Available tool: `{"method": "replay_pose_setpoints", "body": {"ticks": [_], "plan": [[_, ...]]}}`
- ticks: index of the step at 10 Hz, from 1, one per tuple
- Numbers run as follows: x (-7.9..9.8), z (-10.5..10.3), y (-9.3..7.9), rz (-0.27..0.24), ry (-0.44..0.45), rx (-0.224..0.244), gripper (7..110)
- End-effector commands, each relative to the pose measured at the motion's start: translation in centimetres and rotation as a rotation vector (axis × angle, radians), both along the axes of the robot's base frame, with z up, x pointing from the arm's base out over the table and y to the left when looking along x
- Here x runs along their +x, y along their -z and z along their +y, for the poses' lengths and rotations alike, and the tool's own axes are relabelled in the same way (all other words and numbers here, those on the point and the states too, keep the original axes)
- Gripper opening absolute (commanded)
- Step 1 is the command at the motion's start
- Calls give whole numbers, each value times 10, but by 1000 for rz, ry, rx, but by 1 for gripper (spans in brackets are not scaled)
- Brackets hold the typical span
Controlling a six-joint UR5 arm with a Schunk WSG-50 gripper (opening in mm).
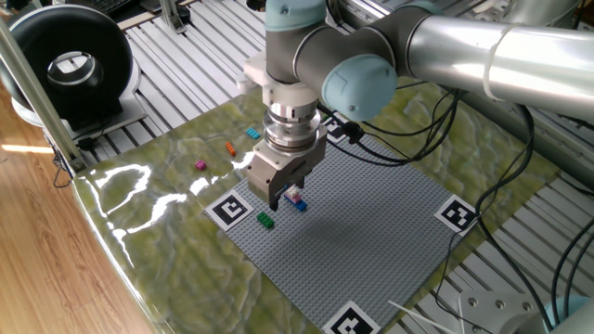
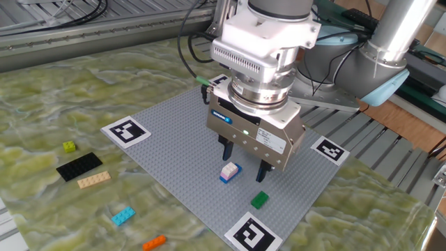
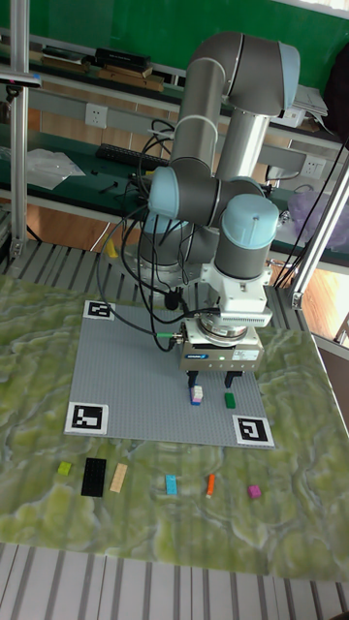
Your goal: Stack small Lego blocks randomly, one at a time
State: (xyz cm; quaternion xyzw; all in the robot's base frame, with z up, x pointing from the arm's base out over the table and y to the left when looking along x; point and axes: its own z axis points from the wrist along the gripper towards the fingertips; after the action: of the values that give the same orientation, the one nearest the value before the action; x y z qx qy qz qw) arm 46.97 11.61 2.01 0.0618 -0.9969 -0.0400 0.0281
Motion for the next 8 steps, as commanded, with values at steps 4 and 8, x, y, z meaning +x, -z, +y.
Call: {"method": "replay_pose_setpoints", "body": {"ticks": [4,8], "plan": [[4,9,-6,-2,14,9,66],[7,10,-2,0,12,-1,66]]}}
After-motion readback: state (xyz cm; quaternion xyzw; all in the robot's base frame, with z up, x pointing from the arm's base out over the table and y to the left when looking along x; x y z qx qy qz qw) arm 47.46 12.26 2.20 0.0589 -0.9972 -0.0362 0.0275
